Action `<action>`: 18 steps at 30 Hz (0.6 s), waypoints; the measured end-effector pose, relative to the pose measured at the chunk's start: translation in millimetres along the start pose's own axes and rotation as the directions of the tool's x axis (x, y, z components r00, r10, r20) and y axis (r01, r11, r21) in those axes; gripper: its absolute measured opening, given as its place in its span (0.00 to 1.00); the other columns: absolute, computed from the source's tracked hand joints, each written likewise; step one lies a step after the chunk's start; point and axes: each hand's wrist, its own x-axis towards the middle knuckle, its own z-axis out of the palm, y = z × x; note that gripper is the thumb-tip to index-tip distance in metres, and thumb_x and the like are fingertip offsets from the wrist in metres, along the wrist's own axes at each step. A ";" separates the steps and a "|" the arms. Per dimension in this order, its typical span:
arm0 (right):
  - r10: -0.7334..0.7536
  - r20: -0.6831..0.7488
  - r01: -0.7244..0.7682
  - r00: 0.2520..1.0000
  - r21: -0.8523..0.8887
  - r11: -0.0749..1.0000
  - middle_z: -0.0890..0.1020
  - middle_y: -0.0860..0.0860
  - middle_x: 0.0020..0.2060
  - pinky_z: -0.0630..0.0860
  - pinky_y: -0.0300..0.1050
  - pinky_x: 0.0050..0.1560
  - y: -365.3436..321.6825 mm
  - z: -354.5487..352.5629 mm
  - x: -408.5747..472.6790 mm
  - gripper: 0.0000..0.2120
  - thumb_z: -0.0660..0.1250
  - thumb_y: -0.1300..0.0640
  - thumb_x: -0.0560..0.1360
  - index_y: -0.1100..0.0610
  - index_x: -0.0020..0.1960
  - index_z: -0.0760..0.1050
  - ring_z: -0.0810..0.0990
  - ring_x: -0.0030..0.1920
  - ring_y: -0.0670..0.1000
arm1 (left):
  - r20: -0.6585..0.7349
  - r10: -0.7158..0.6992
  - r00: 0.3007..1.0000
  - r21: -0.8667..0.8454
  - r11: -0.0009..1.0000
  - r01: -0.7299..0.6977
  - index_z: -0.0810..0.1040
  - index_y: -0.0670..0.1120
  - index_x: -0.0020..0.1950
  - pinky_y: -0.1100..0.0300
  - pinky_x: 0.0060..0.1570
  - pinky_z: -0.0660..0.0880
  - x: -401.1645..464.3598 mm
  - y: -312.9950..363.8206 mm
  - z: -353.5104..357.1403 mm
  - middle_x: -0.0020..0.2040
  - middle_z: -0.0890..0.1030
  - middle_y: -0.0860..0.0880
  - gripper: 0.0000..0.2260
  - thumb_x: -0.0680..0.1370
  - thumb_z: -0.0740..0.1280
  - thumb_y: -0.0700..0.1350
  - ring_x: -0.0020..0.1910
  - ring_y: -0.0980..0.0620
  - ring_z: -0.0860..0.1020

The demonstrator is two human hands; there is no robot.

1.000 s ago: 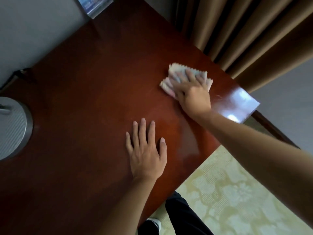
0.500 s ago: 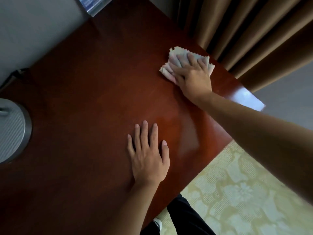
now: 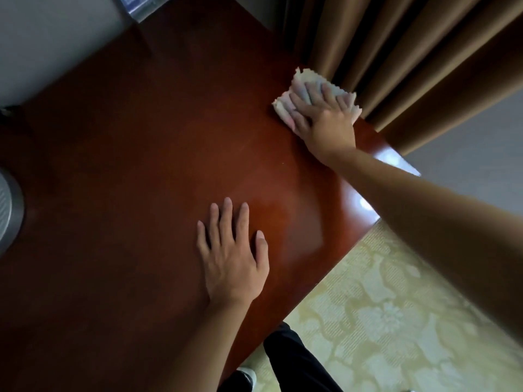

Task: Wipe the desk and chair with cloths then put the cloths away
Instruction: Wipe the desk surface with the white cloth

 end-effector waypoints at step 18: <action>-0.065 0.039 0.061 0.997 0.098 0.993 0.66 0.52 0.76 0.48 0.58 0.76 -49.7 19.5 -70.9 0.21 0.57 0.46 0.82 0.47 0.74 0.69 0.56 0.78 0.58 | -0.046 -0.041 0.998 -0.158 0.987 0.034 0.70 0.47 0.73 0.46 0.77 0.52 -2.2 -0.2 -2.3 0.76 0.68 0.47 0.27 0.76 0.58 0.56 0.78 0.48 0.60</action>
